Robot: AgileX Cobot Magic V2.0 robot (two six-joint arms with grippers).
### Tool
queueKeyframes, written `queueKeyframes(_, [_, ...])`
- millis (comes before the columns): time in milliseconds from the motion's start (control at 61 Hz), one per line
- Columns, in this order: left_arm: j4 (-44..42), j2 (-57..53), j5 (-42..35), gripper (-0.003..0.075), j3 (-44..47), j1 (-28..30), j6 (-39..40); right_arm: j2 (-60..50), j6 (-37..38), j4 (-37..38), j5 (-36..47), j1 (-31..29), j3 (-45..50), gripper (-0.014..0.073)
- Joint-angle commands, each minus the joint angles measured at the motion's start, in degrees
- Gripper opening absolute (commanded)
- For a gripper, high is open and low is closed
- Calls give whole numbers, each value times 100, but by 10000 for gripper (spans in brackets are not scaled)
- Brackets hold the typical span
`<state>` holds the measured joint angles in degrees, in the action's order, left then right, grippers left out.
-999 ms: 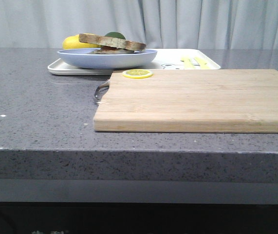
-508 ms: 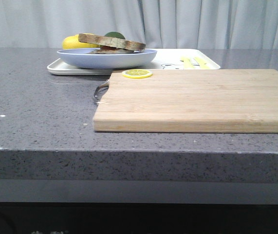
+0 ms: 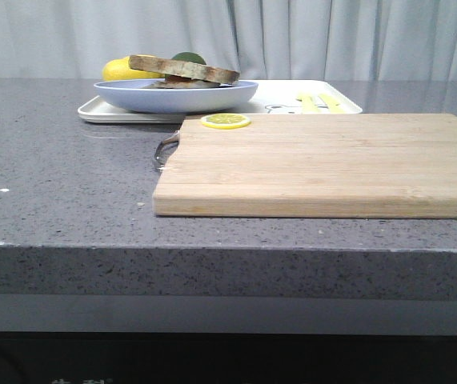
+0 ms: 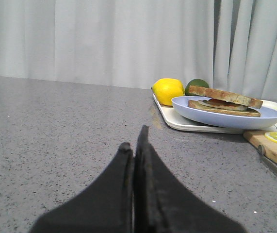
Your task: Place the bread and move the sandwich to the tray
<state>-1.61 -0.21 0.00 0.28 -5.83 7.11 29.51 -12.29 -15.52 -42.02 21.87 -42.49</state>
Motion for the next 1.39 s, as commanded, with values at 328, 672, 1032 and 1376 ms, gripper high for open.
queueKeyframes(328, [7, -138, -485, -20, -1, 10, -256, 20, -10, -63, 362, -39, -157, -68])
queueKeyframes(672, [7, -138, -485, -20, -1, 10, -256, 20, -10, -63, 362, -39, -157, -68])
queueKeyframes(1032, [7, -138, -485, -20, -1, 10, -256, 20, -10, -63, 362, -39, -157, -68])
queueKeyframes(1376, [7, -138, -485, -20, -1, 10, -256, -805, -15, 192, 1361, -975, 536, -68])
